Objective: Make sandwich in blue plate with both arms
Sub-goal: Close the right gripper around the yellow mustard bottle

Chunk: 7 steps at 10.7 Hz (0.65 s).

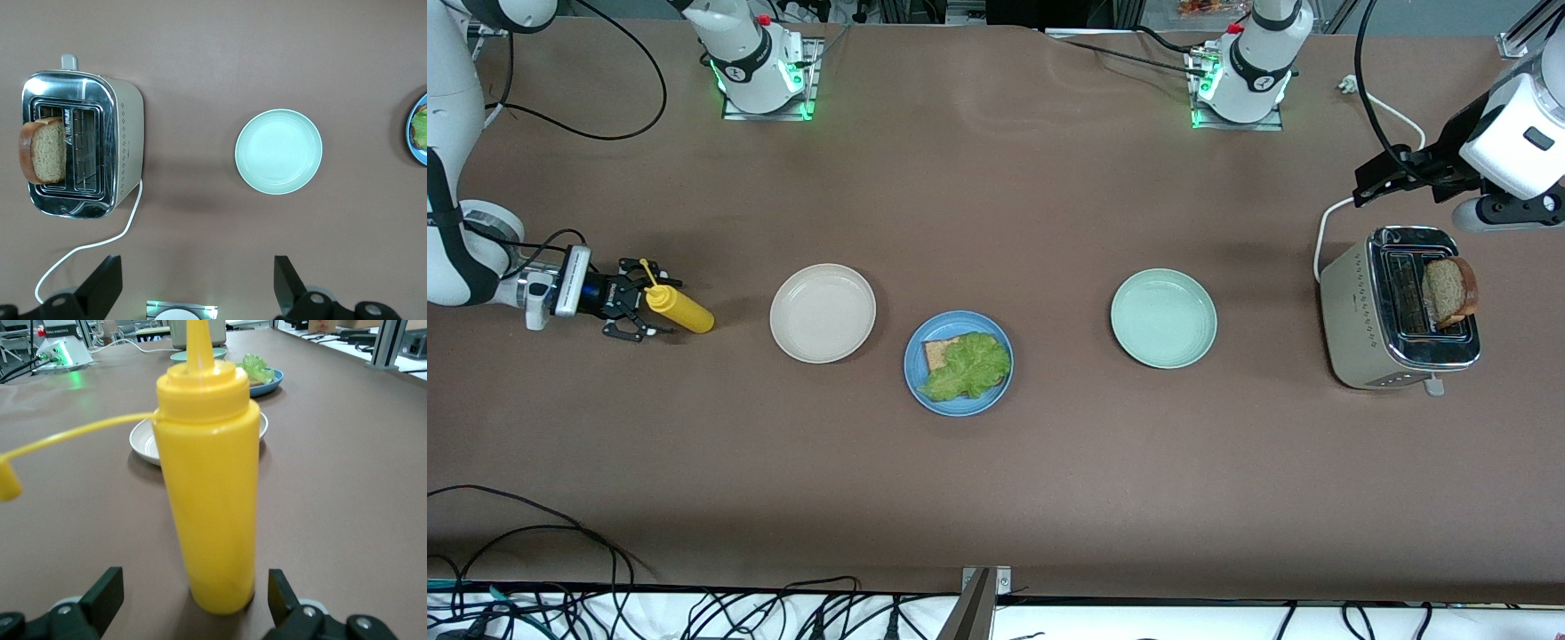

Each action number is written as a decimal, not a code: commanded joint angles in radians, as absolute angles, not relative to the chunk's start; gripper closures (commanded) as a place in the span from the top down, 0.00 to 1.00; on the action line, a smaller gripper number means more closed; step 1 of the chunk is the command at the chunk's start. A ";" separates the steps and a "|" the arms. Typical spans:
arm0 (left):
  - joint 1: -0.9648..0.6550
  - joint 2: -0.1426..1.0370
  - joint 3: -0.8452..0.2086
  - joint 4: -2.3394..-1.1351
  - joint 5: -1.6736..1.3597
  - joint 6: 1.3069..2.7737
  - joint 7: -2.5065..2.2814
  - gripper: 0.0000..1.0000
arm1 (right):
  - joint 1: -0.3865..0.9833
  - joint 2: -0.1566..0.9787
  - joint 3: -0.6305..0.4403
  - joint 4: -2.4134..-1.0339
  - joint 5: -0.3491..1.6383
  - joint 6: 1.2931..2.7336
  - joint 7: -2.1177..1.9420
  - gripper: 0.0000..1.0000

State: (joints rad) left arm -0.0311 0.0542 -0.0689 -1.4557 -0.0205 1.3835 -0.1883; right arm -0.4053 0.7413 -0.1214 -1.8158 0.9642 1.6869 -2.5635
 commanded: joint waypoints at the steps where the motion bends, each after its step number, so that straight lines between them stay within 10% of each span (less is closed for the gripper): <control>1: -0.034 0.060 -0.072 -1.431 0.005 1.367 -0.195 1.00 | -0.413 0.738 -0.092 -1.815 1.009 1.667 -2.597 0.96; 4: -0.034 0.060 -0.069 -1.431 0.005 1.367 -0.196 1.00 | -0.413 0.738 -0.091 -1.821 1.015 1.680 -2.599 0.69; 7: -0.034 0.060 -0.072 -1.433 0.005 1.367 -0.196 1.00 | -0.410 0.736 -0.071 -1.825 1.017 1.683 -2.594 0.68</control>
State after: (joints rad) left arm -0.0310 0.0542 -0.0683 -1.4557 -0.0205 1.3835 -0.1884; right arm -0.4041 0.7414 -0.0932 -1.8162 0.9969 1.6832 -2.5790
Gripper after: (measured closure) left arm 0.000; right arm 0.317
